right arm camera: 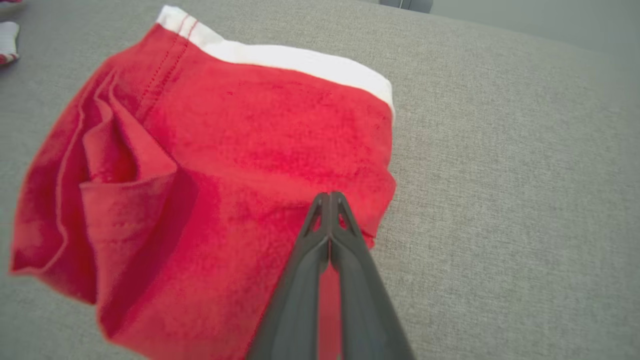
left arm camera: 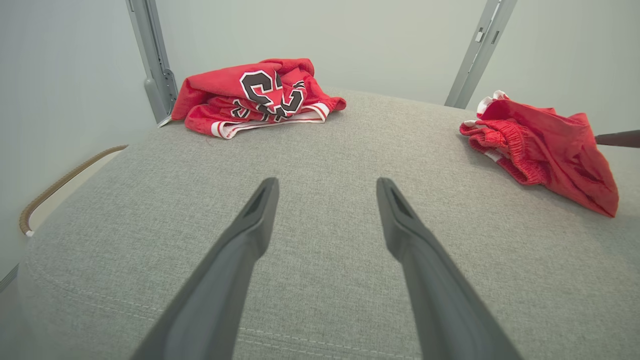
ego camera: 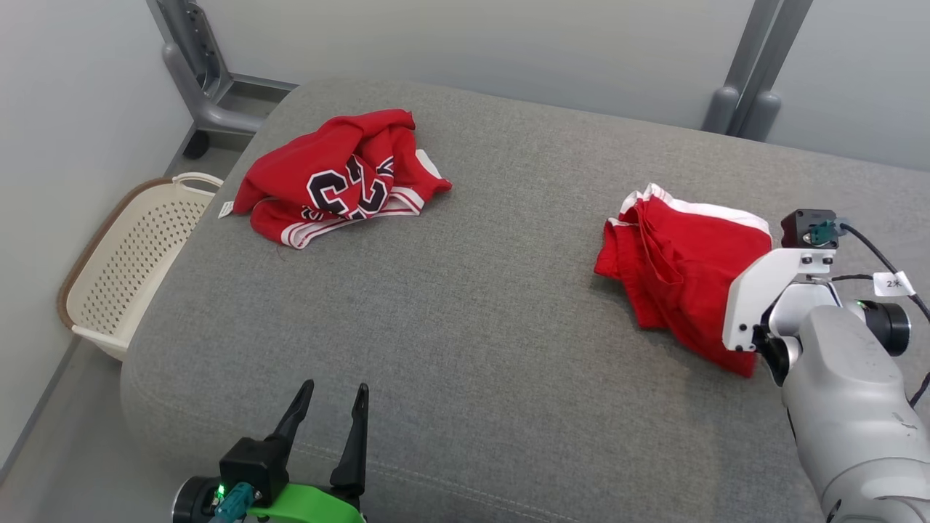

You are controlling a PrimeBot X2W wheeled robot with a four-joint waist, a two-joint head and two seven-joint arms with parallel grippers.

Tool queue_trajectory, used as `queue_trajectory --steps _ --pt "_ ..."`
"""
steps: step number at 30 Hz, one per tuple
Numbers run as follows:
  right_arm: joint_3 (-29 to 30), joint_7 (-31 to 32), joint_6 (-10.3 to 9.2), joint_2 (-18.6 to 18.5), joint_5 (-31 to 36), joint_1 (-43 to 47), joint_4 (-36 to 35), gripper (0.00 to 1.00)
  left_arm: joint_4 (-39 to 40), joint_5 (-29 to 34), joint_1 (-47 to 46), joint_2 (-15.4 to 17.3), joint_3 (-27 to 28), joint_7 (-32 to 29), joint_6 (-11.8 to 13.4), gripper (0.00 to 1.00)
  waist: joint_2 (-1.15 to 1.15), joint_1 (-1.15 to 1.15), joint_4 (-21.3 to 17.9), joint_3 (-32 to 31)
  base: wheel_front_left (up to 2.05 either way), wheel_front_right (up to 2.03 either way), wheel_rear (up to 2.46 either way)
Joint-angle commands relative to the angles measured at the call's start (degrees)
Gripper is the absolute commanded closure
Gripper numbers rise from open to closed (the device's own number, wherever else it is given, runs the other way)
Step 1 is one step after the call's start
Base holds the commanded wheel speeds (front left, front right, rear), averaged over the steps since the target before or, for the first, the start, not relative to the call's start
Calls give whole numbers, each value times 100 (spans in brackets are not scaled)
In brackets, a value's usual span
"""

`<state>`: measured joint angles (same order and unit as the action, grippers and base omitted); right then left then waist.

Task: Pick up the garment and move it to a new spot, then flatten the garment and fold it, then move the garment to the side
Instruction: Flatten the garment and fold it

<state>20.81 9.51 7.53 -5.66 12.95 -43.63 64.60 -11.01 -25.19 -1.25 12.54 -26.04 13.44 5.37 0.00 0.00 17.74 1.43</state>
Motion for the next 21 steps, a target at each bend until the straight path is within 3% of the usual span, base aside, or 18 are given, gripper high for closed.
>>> queue_trajectory --steps 1,17,21 --pt "-42 -75 -8 9 -64 62 16 100 -5 -34 -67 -1 2 31 -1 0 0 0 37 35 0 0 0" --pt "-765 -311 -8 243 -391 -216 458 100 -86 -75 -95 22 -52 54 -4 0 0 0 333 32 0 0 0" --pt "-1255 -319 -8 275 -745 -341 700 100 -113 -86 -122 25 -81 47 -10 0 0 0 418 -3 0 0 0"
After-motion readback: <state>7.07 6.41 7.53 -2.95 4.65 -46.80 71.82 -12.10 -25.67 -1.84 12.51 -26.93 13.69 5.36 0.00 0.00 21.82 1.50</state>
